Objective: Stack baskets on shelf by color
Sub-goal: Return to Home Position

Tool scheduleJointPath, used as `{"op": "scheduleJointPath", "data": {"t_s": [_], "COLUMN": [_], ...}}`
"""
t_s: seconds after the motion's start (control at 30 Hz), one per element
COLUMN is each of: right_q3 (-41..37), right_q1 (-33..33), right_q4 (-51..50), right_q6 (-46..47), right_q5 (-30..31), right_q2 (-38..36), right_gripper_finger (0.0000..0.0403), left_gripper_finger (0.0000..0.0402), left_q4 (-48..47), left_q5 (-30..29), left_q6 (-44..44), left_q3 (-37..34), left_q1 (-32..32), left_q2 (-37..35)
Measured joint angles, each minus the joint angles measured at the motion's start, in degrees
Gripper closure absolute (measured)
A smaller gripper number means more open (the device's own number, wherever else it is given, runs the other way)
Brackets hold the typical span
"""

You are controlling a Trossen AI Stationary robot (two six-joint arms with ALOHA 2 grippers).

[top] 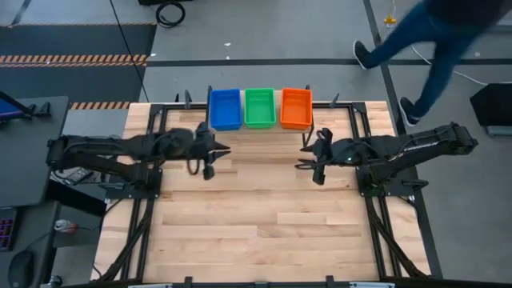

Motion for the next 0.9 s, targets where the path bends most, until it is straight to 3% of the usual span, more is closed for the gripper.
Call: {"op": "scheduleJointPath", "data": {"t_s": [0.33,0.53,0.67,0.9], "right_q3": [-3.9,-7.0,-9.2,-15.3], "right_q1": [-3.9,-3.8,-2.2,-0.4], "right_q4": [0.4,0.4,1.2,5.8], "right_q6": [-0.2,0.8,1.5,3.3], "right_q5": [7.1,-0.5,-0.9,-6.9], "right_q2": [-8.3,-9.8,-14.5,-24.9], "right_gripper_finger": [0.0262,0.0335,0.039,0.0378], "left_gripper_finger": [0.0363,0.0363,0.0363,0.0364], "left_q4": [4.8,5.2,5.2,12.1], "left_q5": [-12.2,-17.1,-22.9,-25.2], "left_q6": [-5.6,-9.5,-10.4,-9.4], "left_q3": [-13.0,-17.4,-19.6,-25.8], "left_q1": [-9.4,-15.0,-19.4,-25.1], "left_q2": [-15.5,-20.7,-24.4,-27.9]}}
